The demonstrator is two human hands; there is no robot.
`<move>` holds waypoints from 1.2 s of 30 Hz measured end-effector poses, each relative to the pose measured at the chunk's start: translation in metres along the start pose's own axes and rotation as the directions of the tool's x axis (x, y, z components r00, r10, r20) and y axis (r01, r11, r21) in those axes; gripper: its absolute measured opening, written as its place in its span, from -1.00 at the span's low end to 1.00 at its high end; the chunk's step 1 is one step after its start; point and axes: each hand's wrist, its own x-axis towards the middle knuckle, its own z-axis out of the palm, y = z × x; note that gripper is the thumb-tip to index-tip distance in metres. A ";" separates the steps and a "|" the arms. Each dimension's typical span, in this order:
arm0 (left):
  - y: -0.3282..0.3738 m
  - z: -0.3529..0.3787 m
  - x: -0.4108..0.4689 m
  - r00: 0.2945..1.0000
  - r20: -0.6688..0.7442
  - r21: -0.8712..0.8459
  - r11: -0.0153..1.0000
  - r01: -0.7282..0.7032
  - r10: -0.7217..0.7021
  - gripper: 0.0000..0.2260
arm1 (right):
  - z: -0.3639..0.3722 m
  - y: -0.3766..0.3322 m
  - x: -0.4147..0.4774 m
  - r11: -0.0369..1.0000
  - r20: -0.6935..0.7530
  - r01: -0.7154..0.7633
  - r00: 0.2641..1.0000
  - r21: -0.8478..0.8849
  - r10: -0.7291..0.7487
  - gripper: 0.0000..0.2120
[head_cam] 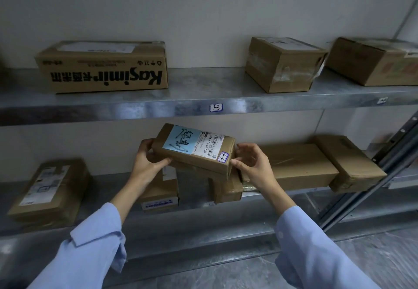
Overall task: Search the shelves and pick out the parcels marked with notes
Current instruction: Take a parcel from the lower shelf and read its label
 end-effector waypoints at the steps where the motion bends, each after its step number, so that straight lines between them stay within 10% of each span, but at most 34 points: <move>1: 0.000 -0.002 0.000 1.000 -0.006 -0.004 1.000 0.005 -0.005 -0.46 | 0.001 0.000 -0.001 1.000 0.004 -0.005 1.000 -0.001 0.005 -0.58; 36: 0.000 -0.034 -0.020 0.952 0.297 -0.066 0.993 0.097 -0.073 -0.39 | 0.012 0.017 0.007 0.988 0.078 -0.063 0.994 -0.138 0.074 -0.21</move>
